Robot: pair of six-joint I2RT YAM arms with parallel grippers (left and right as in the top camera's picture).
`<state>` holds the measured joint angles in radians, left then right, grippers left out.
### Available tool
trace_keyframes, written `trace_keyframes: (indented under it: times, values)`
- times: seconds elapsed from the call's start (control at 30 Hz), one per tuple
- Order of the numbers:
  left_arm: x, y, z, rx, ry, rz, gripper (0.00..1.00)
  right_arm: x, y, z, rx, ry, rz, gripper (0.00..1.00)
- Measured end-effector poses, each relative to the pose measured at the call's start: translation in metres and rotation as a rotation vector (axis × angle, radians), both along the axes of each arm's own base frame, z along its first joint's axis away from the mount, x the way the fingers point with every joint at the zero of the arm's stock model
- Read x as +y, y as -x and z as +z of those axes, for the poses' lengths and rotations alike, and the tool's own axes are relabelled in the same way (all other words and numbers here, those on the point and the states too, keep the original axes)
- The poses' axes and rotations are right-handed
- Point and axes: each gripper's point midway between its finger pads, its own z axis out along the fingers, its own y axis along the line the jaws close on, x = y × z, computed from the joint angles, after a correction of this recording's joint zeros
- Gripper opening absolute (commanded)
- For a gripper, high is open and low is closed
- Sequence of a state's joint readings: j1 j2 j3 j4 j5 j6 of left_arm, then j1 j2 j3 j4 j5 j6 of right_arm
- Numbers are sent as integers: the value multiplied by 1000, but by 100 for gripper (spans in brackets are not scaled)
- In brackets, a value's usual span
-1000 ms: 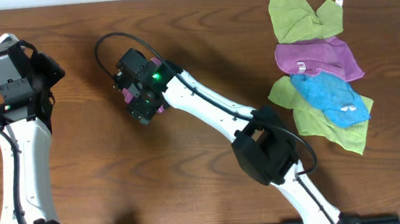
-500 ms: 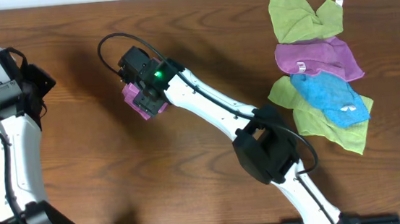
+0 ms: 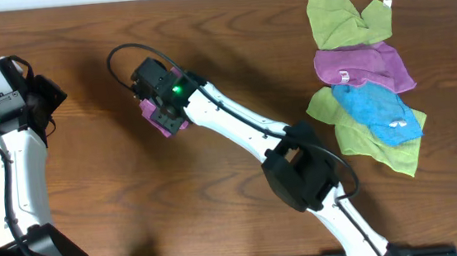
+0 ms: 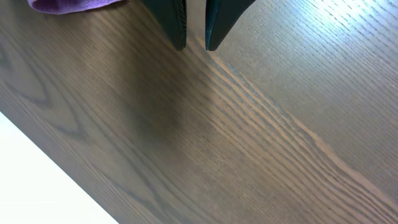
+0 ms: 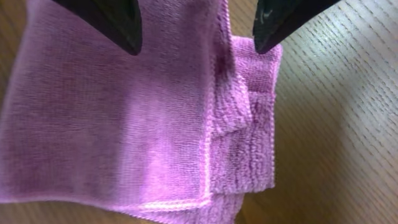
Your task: Fold the cloth
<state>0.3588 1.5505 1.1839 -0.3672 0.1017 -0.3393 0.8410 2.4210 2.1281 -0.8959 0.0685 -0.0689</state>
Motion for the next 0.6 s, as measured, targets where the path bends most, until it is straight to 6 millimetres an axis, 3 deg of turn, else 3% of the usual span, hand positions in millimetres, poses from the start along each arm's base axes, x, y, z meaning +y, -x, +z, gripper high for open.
trace_keyframes:
  times: [0.07,0.13,0.17,0.6]
  values:
    - [0,0,0,0,0,0,13,5,2,-3,-4,-1,13,36]
    - [0,0,0,1,1,0,13,8,5,-7,-2,1,24,7]
    - [0,1,-1,5,2,0,13,10,7,-9,0,2,28,1]
    - [0,3,-3,17,3,2,13,11,10,-20,16,12,9,1]
